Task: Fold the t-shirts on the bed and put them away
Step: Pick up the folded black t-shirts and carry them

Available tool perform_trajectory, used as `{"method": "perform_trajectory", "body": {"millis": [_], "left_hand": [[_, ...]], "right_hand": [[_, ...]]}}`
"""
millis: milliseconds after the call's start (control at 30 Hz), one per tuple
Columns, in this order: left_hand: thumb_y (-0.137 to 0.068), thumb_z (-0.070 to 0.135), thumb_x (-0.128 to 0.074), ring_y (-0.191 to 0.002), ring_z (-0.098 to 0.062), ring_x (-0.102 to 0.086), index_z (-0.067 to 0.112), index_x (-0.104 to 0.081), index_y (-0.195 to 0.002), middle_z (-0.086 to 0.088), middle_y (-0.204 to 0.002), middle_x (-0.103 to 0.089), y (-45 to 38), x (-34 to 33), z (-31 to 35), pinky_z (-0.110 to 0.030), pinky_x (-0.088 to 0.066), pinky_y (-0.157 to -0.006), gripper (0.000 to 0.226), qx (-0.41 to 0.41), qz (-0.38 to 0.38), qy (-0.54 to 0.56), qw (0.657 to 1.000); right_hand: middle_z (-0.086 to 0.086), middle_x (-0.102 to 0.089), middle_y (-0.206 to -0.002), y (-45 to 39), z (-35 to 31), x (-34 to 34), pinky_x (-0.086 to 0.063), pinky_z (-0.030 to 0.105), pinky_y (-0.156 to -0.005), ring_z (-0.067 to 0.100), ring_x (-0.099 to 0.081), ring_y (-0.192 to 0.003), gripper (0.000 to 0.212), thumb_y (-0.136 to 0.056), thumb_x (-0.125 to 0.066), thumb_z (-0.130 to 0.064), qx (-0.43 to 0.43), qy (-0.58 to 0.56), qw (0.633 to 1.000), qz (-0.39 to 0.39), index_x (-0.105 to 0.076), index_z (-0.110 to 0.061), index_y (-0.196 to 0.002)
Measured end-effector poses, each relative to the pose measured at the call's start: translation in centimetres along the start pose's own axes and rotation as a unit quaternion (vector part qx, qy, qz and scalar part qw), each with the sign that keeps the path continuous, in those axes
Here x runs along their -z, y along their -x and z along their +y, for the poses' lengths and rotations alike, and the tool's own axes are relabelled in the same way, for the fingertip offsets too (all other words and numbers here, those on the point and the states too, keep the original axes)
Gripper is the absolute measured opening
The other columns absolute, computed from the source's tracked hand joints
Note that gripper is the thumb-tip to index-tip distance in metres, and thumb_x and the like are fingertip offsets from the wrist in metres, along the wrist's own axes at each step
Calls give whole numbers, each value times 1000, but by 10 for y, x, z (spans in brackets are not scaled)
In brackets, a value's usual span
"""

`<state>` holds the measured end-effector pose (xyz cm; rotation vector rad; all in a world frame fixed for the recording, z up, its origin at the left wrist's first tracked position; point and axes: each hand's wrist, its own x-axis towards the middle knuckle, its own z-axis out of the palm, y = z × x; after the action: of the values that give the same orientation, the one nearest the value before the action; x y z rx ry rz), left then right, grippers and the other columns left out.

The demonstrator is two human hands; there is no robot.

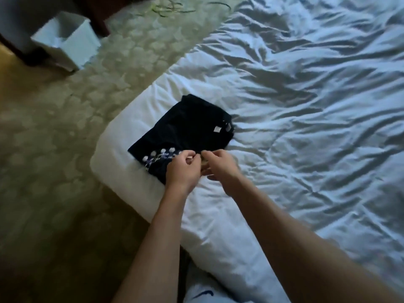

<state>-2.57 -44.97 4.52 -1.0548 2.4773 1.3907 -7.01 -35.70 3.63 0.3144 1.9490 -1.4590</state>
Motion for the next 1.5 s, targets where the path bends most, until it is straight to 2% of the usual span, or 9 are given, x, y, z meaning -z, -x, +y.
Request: {"method": "perform_trajectory", "body": {"millis": [133, 267, 433, 600, 733, 1033, 1233, 1433, 1500], "left_hand": [[-97, 31, -56, -102, -15, -58, 18, -60, -130, 1, -112, -65, -74, 1, 0, -26, -43, -87, 36, -18, -49, -37, 998], [-96, 30, -58, -119, -22, -54, 17, -50, -140, -5, -131, -57, -139, -2, -11, -29, -41, -92, 47, -50, -71, -104, 991], [-90, 37, -64, -136, -34, -35, 13, -32, -151, -13, -152, -35, -202, -1, -25, -46, -32, -109, 73, -90, 7, -227, 970], [-79, 61, -68, -144, -35, -22, 16, -17, -155, -10, -160, -20, -255, -11, -44, -48, -23, -117, 103, -85, -34, -298, 950], [-65, 78, -66, -144, -35, -25, 22, -10, -155, -8, -160, -20, -296, -18, -53, -51, -25, -117, 119, -51, -97, -296, 949], [-46, 79, -79, -111, -17, -64, 31, -48, -135, 6, -126, -63, -337, 5, -67, -39, -51, -98, 106, 22, -250, -100, 963], [-69, 48, -82, -88, -16, -74, 20, -67, -116, 0, -100, -77, -342, 25, -64, -25, -56, -73, 57, 85, -366, -32, 926], [-40, 62, -91, -92, -28, -74, 11, -71, -112, -12, -102, -76, -339, 29, -74, -33, -55, -81, 91, 138, -382, -1, 914], [-32, 63, -92, -92, -28, -74, 11, -70, -112, -11, -102, -76, -335, 28, -75, -31, -56, -77, 98, 136, -382, 23, 914]], "right_hand": [[9, -64, -83, -57, -6, -20, -55, 35, -66, 25, -65, -76, 42, -84, -60, -47, -65, -43, 995, 65, -58, -6, -87], [18, -63, -117, -124, 14, -44, -56, 49, -86, 36, -63, -104, 95, -53, -55, -75, -125, -54, 979, 154, -55, -5, -118], [18, -24, -150, -142, -7, -52, -32, 51, -108, 39, -28, -137, 104, -79, -64, -67, -235, -9, 951, 202, -19, -2, -148], [16, -16, -155, -179, 8, -67, -27, 50, -112, 39, -22, -142, 123, -73, -65, -74, -270, -66, 937, 213, -3, -5, -153], [15, -22, -152, -199, 25, -70, -29, 50, -110, 38, -25, -139, 121, -70, -66, -75, -277, -59, 928, 242, -10, -4, -151], [8, -65, -121, -202, 54, -66, -49, 43, -102, 27, -61, -114, 126, -36, -81, -80, -262, -201, 914, 237, -48, -5, -132], [2, -76, -98, -191, 65, -61, -55, 36, -94, 18, -73, -93, 55, -68, -88, -40, -199, -322, 912, 155, -70, -10, -110], [5, -76, -98, -194, 67, -57, -58, 34, -85, 20, -73, -92, 62, -63, -89, -38, -197, -342, 915, 88, -66, -12, -114], [5, -76, -104, -195, 68, -56, -54, 40, -96, 23, -72, -100, 76, -54, -93, -43, -191, -335, 921, 55, -66, -14, -118]]}}
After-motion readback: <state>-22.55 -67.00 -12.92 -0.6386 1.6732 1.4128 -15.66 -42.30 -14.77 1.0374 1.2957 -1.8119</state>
